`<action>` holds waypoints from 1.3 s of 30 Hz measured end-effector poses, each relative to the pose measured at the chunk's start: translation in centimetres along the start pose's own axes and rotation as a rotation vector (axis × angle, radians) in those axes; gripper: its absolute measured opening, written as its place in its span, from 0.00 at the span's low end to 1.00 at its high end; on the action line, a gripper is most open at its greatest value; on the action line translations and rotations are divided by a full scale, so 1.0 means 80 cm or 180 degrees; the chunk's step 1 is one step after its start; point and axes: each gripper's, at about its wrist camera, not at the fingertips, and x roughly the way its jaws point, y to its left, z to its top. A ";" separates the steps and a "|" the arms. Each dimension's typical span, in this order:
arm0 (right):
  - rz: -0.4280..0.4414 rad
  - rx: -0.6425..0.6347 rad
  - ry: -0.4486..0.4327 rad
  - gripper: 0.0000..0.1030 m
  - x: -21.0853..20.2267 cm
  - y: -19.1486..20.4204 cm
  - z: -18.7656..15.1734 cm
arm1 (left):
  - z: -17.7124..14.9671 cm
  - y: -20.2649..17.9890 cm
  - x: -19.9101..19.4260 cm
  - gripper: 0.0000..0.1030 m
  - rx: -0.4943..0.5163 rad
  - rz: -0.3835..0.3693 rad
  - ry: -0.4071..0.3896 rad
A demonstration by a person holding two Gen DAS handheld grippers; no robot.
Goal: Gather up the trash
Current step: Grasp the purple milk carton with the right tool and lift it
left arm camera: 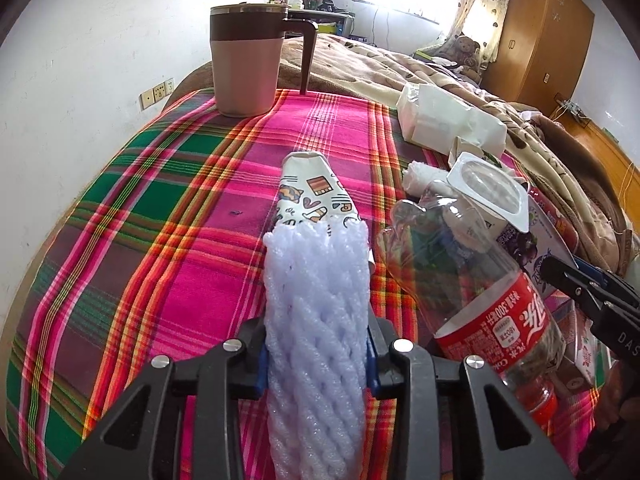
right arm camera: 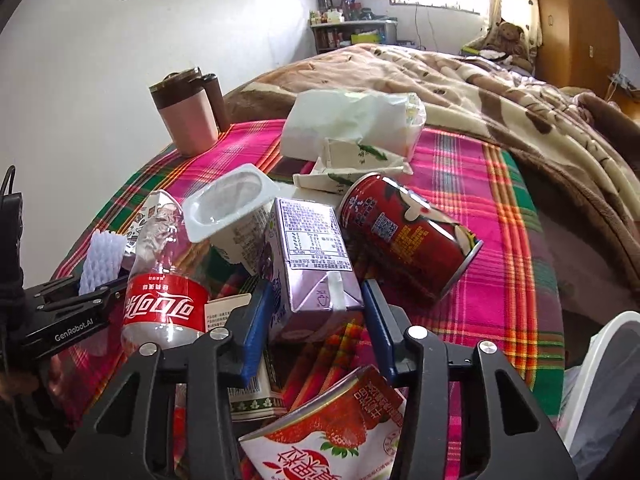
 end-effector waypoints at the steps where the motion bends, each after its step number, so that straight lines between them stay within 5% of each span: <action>1: -0.0006 -0.0001 -0.0020 0.43 -0.002 0.000 0.000 | -0.001 0.000 -0.003 0.35 -0.0012 -0.0017 -0.0015; 17: -0.0117 0.0088 -0.0420 0.41 -0.043 0.000 -0.006 | -0.009 -0.009 -0.046 0.34 -0.0014 -0.0174 -0.0169; 39: -0.0347 0.0530 -0.0898 0.41 -0.137 -0.051 -0.038 | -0.017 -0.124 -0.116 0.34 0.0483 -0.0757 -0.0436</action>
